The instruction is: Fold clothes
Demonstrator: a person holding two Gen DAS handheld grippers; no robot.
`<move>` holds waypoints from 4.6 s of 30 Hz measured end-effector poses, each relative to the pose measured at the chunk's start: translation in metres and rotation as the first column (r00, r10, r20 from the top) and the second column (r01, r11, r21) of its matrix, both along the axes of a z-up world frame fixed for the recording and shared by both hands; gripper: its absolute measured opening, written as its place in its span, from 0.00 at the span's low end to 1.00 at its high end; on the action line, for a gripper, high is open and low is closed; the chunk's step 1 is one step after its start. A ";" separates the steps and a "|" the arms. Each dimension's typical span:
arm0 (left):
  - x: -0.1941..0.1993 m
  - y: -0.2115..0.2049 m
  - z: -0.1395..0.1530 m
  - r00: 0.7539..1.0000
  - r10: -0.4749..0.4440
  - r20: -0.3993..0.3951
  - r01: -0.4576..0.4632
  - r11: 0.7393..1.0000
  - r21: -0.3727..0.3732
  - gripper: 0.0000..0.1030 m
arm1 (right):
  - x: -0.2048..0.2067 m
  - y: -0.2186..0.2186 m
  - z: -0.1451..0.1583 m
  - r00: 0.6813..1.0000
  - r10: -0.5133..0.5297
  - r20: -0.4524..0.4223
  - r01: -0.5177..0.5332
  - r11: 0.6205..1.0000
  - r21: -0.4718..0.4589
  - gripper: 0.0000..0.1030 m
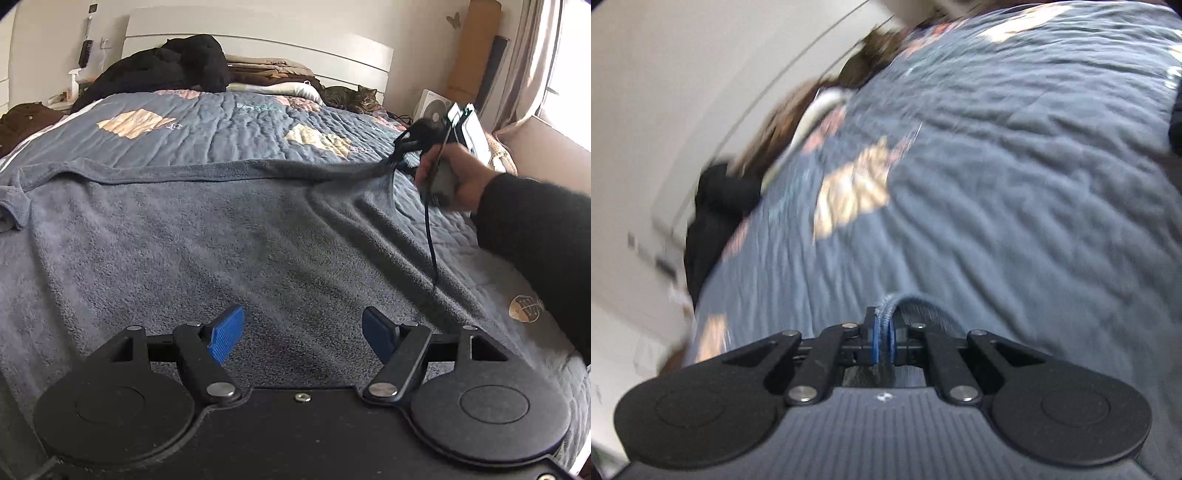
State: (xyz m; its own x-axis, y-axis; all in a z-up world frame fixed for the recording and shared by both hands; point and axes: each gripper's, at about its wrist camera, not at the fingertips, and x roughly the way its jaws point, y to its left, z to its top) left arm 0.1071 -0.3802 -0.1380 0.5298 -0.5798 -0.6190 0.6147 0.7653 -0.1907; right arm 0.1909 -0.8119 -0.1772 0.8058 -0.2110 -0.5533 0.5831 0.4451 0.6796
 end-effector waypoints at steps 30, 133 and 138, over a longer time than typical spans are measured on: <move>-0.001 -0.007 -0.008 0.999 -0.029 0.020 0.028 0.998 0.048 0.68 | 0.031 -0.047 0.009 0.982 0.158 -0.099 -0.162 0.986 -0.034 0.60; -0.126 -0.075 0.003 0.909 -0.408 0.091 0.415 0.906 -0.085 0.72 | -0.474 0.140 -0.004 0.988 0.005 -0.152 0.008 0.996 0.084 0.06; -0.130 -0.073 0.003 0.902 -0.421 0.090 0.428 0.901 -0.075 0.72 | -0.466 0.134 -0.024 0.979 -0.018 -0.204 0.033 0.997 0.067 0.06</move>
State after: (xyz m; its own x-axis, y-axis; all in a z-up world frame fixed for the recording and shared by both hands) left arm -0.0231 -0.4535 -0.1346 0.2605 -0.8114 -0.5233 0.8917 0.4099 -0.1918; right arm -0.2750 -0.6775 -0.2012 0.6698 -0.1855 -0.7190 0.7229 0.3842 0.5743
